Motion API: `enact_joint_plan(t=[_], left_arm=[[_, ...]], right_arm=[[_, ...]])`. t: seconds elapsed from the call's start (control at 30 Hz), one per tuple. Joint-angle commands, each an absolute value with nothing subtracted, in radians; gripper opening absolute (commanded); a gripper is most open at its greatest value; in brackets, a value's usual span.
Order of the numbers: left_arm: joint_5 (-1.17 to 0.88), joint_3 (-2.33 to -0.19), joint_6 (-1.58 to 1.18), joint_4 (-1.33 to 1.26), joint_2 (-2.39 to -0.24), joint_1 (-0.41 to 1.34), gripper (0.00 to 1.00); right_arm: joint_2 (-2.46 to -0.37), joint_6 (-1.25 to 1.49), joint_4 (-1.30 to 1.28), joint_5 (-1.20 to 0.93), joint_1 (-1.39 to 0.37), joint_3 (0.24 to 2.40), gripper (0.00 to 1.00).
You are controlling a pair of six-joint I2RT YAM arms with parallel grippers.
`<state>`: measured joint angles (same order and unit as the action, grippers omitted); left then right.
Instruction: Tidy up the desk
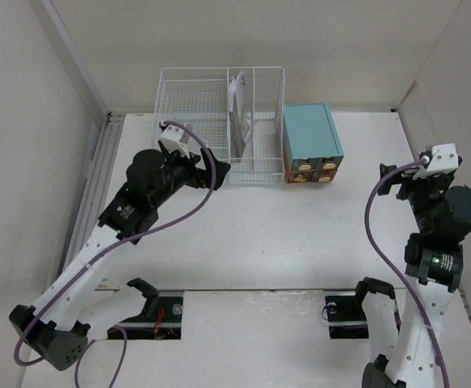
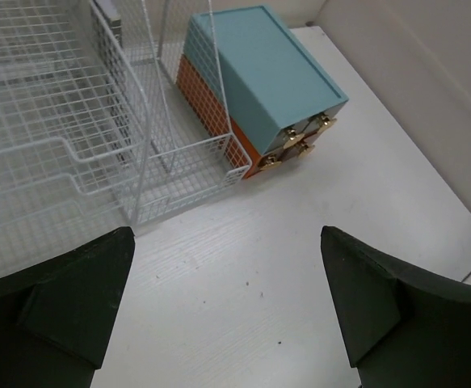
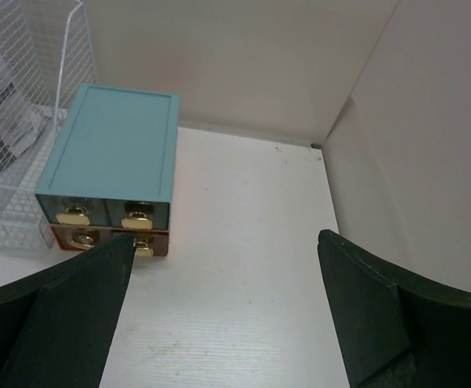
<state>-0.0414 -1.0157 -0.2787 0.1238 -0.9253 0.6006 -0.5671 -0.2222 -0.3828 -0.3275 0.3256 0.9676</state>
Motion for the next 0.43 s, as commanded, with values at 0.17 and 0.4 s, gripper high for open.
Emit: enact_joint_plan(t=[0.17, 0.4], left_arm=[[-0.653, -1.164, -0.206, 0.069, -1.118, 0.391, 0.99], [-0.448, -1.189, -0.167, 0.047, -1.14, 0.391, 0.99]], right_arm=[[-0.699, -0.146, -0.299, -0.288, 0.316, 0.991, 1.0], [-0.765, -0.166, -0.275, -0.256, 0.316, 1.011, 1.0]])
